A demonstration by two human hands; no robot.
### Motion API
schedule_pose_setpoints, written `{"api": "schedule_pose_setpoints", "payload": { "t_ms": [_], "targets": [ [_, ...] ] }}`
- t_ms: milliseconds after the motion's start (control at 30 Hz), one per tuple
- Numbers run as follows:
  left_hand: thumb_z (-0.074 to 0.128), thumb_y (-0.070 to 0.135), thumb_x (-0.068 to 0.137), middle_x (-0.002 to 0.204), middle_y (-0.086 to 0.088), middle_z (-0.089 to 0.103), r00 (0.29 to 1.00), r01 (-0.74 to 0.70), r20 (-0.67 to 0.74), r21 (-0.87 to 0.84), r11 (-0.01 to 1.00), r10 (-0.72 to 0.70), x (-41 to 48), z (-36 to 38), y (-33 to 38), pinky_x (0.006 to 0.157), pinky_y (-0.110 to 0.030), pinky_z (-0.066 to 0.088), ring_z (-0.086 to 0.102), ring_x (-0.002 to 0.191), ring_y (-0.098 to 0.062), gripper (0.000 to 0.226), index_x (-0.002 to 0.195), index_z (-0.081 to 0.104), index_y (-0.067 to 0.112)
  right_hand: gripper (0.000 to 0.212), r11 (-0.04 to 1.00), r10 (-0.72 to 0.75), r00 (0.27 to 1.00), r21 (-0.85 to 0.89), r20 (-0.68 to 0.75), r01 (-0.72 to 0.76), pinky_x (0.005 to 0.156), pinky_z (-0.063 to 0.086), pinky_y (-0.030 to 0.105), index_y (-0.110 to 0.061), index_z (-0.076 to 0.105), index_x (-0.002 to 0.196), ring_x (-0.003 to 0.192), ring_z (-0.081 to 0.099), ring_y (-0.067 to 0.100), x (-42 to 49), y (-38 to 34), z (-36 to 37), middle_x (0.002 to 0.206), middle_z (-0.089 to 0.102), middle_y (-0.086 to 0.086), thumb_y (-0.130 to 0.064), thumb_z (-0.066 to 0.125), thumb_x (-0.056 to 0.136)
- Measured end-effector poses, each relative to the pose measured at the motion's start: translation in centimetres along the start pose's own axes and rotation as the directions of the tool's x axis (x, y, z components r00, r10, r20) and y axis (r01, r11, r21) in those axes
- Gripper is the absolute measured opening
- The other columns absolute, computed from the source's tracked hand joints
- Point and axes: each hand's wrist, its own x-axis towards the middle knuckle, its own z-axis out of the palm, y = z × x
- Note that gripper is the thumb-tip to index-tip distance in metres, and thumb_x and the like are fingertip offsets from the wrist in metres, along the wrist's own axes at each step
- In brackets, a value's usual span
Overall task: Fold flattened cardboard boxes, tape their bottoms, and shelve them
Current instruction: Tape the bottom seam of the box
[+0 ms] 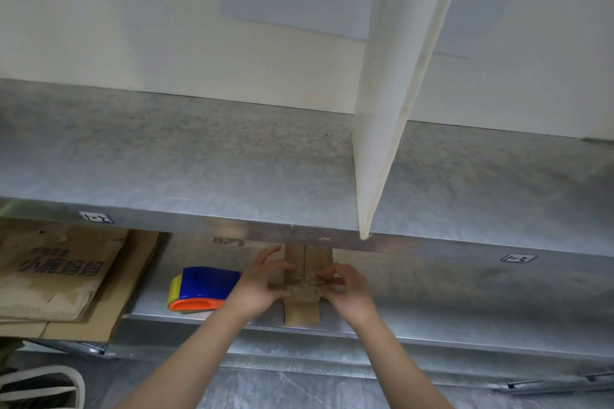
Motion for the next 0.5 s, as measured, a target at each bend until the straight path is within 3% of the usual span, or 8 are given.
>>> {"api": "schedule_pose_setpoints", "payload": {
  "t_ms": [67,167,267,367,433,500],
  "targets": [
    [0.078,0.019,0.079,0.124,0.027,0.044,0.997,0.051,-0.041,-0.14,0.989,-0.058,-0.4,0.8,0.3,0.096,-0.01,0.041,0.047,0.117,-0.001,0.039,0.107,0.059,0.039,0.038,1.0,0.008,0.997,0.03,-0.072,-0.006,0.078,0.055,0.026,-0.045,0.062,0.075,0.084,0.066,0.0,-0.6,0.3,1.1,0.092,0.067,-0.016,-0.009,0.073,0.076],
    [0.074,0.011,0.081,0.107,0.021,0.058,0.983,0.039,-0.168,-0.2,0.979,-0.074,-1.0,2.4,1.4,0.087,-0.011,0.046,0.057,0.101,0.0,0.038,0.101,0.057,0.039,0.034,1.0,-0.002,0.987,0.03,-0.158,0.007,0.076,0.053,0.021,-0.04,0.061,0.085,0.083,0.066,0.0,-1.8,-0.1,2.1,0.089,0.069,-0.017,-0.007,0.068,0.081],
    [0.079,0.014,0.076,0.109,0.011,0.06,0.987,0.04,-0.142,-0.231,0.972,-0.074,-2.7,3.9,1.8,0.08,-0.006,0.045,0.062,0.093,0.002,0.039,0.106,0.061,0.031,0.027,0.997,0.017,0.983,0.074,-0.182,-0.003,0.073,0.047,0.017,-0.034,0.06,0.096,0.085,0.061,0.002,-2.6,-0.1,1.8,0.098,0.063,-0.015,-0.016,0.072,0.081],
    [0.082,0.029,0.072,0.12,0.007,0.055,1.0,0.016,0.005,-0.206,0.978,-0.015,-3.6,3.5,0.6,0.089,-0.015,0.047,0.059,0.102,0.002,0.046,0.111,0.06,0.04,0.053,0.998,0.007,0.993,0.058,-0.115,0.0,0.084,0.035,0.005,-0.029,0.051,0.119,0.102,0.049,-0.007,-3.5,0.9,1.5,0.116,0.048,-0.017,-0.036,0.08,0.076],
    [0.081,0.042,0.072,0.126,0.012,0.045,1.0,0.003,-0.013,-0.1,0.995,-0.004,-2.2,1.8,0.3,0.095,-0.02,0.042,0.048,0.111,0.003,0.052,0.115,0.052,0.045,0.066,1.0,-0.028,0.993,0.002,-0.113,0.028,0.089,0.032,0.007,-0.027,0.046,0.128,0.108,0.046,0.0,-3.9,1.1,1.8,0.12,0.044,-0.013,-0.042,0.079,0.073],
    [0.082,0.048,0.066,0.132,0.014,0.034,0.996,0.052,-0.071,-0.057,0.997,-0.056,-0.1,-0.2,1.0,0.102,-0.031,0.039,0.04,0.118,-0.006,0.07,0.124,0.043,0.044,0.065,1.0,0.009,0.996,0.023,-0.091,-0.007,0.087,0.03,0.001,-0.031,0.042,0.127,0.111,0.047,0.006,-3.8,0.6,1.8,0.122,0.043,-0.01,-0.038,0.079,0.073]
  ]
}}
